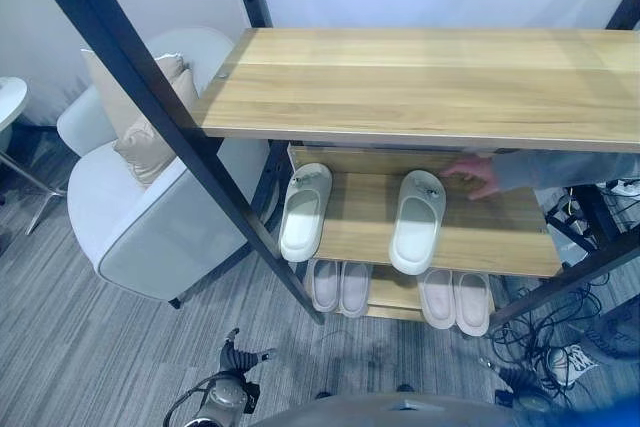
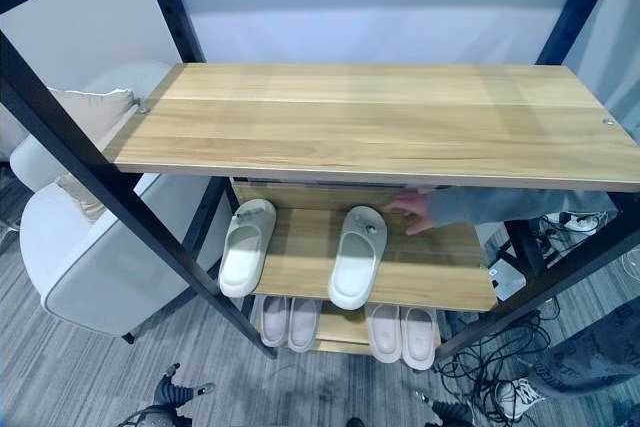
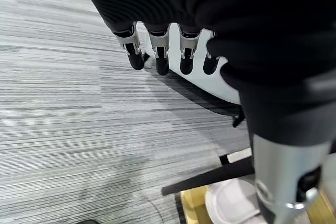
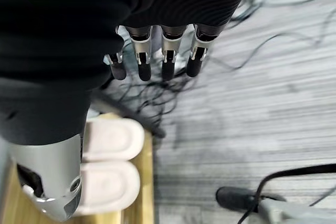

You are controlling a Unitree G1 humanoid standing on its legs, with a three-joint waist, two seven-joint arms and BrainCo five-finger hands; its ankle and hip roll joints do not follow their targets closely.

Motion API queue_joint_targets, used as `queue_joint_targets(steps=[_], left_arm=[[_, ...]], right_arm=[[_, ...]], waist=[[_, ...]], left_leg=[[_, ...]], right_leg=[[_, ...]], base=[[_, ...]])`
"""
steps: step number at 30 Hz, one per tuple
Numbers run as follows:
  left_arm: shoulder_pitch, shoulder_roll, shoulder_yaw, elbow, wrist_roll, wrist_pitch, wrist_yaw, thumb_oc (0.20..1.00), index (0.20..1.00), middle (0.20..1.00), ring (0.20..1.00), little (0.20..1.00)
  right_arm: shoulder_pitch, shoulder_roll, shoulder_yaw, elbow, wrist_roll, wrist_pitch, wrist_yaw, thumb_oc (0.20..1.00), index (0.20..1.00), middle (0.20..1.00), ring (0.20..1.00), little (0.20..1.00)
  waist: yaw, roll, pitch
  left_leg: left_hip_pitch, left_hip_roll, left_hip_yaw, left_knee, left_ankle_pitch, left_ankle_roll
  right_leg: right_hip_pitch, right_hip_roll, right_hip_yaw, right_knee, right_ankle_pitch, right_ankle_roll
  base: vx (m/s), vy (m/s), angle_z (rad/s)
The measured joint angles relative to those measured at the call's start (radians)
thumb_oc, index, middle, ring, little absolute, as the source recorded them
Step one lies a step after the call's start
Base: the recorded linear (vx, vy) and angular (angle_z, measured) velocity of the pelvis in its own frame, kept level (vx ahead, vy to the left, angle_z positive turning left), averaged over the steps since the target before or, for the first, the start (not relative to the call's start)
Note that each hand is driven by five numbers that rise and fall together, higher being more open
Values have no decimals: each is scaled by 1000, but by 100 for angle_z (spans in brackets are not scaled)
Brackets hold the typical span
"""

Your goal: Arrange the slippers neatly on the shoe rack.

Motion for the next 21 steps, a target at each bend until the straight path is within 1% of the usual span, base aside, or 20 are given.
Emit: queue_joint_targets(steps=[1, 2, 3, 4, 5, 7, 8, 9, 10, 11, 17, 18, 19, 20, 21], left_arm=[[5, -7, 2, 0, 0, 3, -2, 1000, 1000, 1000, 1000, 1000], [7, -28, 3, 0, 1, 3, -6, 1000, 1000, 1000, 1000, 1000], [14, -42, 3, -2, 1, 2, -12, 1000, 1000, 1000, 1000, 1000], [22, -52, 2, -12, 1, 0, -12, 1000, 1000, 1000, 1000, 1000], [20, -56, 0, -11, 2, 1, -14, 1000, 1000, 1000, 1000, 1000], [22, -56, 1, -11, 4, 2, -22, 1000, 1000, 1000, 1000, 1000], [34, -47, 2, -5, 3, 5, -26, 1000, 1000, 1000, 1000, 1000], [30, -39, 2, -1, 4, 5, -39, 1000, 1000, 1000, 1000, 1000], [32, -33, -1, 5, 5, 13, -42, 1000, 1000, 1000, 1000, 1000], [35, -32, -1, 4, 5, 17, -42, 1000, 1000, 1000, 1000, 1000], [34, -35, -27, -5, 22, 18, -43, 1000, 1000, 1000, 1000, 1000], [34, -35, -34, -19, 25, 18, -43, 1000, 1000, 1000, 1000, 1000], [34, -32, -54, -38, 27, 19, -44, 1000, 1000, 1000, 1000, 1000], [99, -2, -49, -242, 58, 64, -47, 1000, 1000, 1000, 1000, 1000], [275, 173, -108, -904, 133, 49, -35, 1000, 1000, 1000, 1000, 1000]], right_arm=[[-1, -11, -1, -9, -9, -1, 0, 1000, 1000, 1000, 1000, 1000], [5, -25, -5, -7, -18, 1, 4, 1000, 1000, 1000, 1000, 1000], [14, -40, -13, -6, -19, 1, 8, 1000, 1000, 1000, 1000, 1000], [20, -45, -10, -7, -20, 1, 10, 1000, 1000, 1000, 1000, 1000], [25, -37, -10, -8, -21, 0, 10, 1000, 1000, 1000, 1000, 1000], [55, 3, -8, -46, -21, 0, 29, 1000, 1000, 1000, 1000, 1000], [55, 33, -2, -45, -21, 0, 34, 1000, 1000, 1000, 1000, 1000], [57, 48, 1, -44, -21, 0, 36, 1000, 1000, 1000, 1000, 1000], [54, 60, 25, -51, -21, 0, 45, 1000, 1000, 1000, 1000, 1000], [54, 63, 39, -57, -21, -1, 53, 1000, 1000, 1000, 1000, 1000], [52, 53, 96, -115, -21, -1, 81, 1000, 1000, 1000, 1000, 1000], [50, 52, 111, -118, -19, -1, 91, 1000, 1000, 1000, 1000, 1000], [51, 61, 156, -137, -12, 0, 108, 1000, 1000, 1000, 1000, 1000], [54, 54, 208, -212, -6, 8, 128, 1000, 1000, 1000, 1000, 1000], [140, 44, 255, -385, 9, -19, 159, 1000, 1000, 1000, 1000, 1000]], waist=[[-4, 25, -5], [-22, 55, -13], [-32, 75, -19], [-40, 96, -27], [-48, 103, -33], [-52, 76, -28], [-53, 56, -32], [-60, 47, -32], [-60, 45, -33], [-52, 49, -38], [-48, 80, -50], [-46, 85, -54], [-41, 90, -55], [-38, 96, -45], [-31, 74, -18]], left_leg=[[19, 28, -7, -54, 2, -3], [66, 65, -1, -152, 10, -1], [104, 73, 3, -208, 29, -4], [120, 81, 11, -218, 34, -6], [124, 91, 25, -237, 17, -3], [134, 62, 46, -239, 21, 11], [134, 45, 57, -239, 22, 23], [135, 35, 58, -239, 23, 28], [150, 28, 73, -239, 19, 37], [153, 28, 82, -239, 17, 40], [150, 34, 83, -239, 19, 42], [150, 34, 83, -239, 19, 42], [149, 33, 83, -239, 19, 42], [155, 33, 79, -238, 21, 43], [146, 33, 77, -235, 30, 30]], right_leg=[[11, 10, -3, -12, 8, 1], [38, 22, -25, -12, 2, 11], [58, 27, -30, -12, -4, 20], [60, 35, -29, -15, -15, 36], [59, 37, -27, -16, -11, 45], [61, 11, -9, -17, 6, 62], [53, -7, 3, -16, 12, 74], [54, -17, 3, -17, 15, 78], [59, -24, 16, -18, 17, 82], [59, -27, 28, -18, 17, 83], [52, -21, 28, -18, 18, 81], [52, -21, 28, -18, 18, 80], [52, -22, 28, -18, 19, 80], [60, -24, 13, -20, 26, 78], [61, -22, 11, -15, 27, 79]], base=[[120, 73, 0], [88, 68, 28], [75, 81, 31], [88, 109, 10], [49, 93, -5], [11, 49, -22], [47, 52, -21], [52, 43, -24], [15, 23, -22], [-33, 16, -24], [-25, 17, -4], [-99, 51, 1], [-90, 38, -1], [-150, 30, 10], [-123, 15, 42]])
